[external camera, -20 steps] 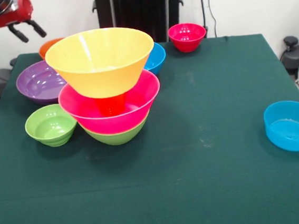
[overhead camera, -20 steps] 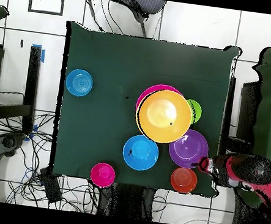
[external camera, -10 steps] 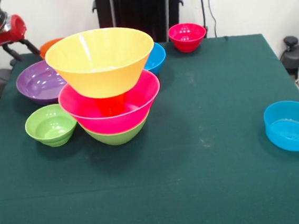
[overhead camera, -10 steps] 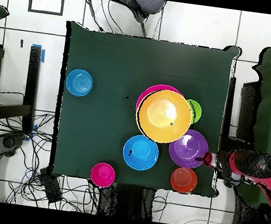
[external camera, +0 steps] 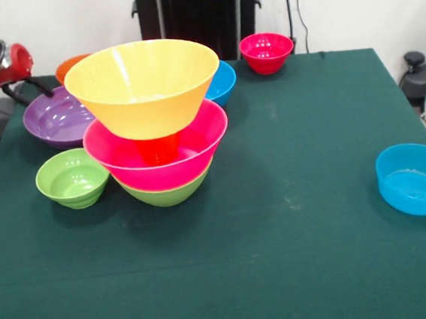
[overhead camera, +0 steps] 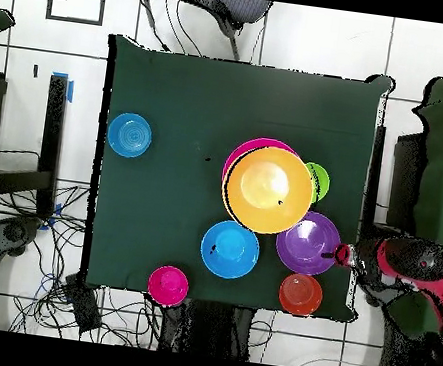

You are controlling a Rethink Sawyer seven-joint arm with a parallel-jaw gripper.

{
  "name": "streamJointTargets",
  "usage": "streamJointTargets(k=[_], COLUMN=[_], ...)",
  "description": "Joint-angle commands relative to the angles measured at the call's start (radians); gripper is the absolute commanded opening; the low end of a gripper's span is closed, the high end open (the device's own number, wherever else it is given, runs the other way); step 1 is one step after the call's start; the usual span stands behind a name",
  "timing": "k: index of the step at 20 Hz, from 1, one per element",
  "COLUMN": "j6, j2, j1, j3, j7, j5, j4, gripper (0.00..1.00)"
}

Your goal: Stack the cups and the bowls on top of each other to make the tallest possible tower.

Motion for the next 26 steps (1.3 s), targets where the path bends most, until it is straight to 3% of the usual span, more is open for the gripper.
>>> streamJointTargets(k=[1, 6, 24, 25, 26], j6=[0.069, 0.089, 0.116, 0.129, 0.120], j2=[0.114, 0.131, 0.173, 0.171, 0.172], j1=[0.014, 0.015, 0.012, 0.020, 0.016], j3=[0.081, 0.080, 0.101, 0.092, 0.094], j7=[-0.431, -0.497, -0.584, -0.583, -0.572], j5=[-0.113, -0.155, -0.167, -0.183, -0.176], j4=[-0.160, -0.208, -0.278, -0.286, -0.283], gripper=[1.00, 1.00, 1.00, 0.00, 0.00])
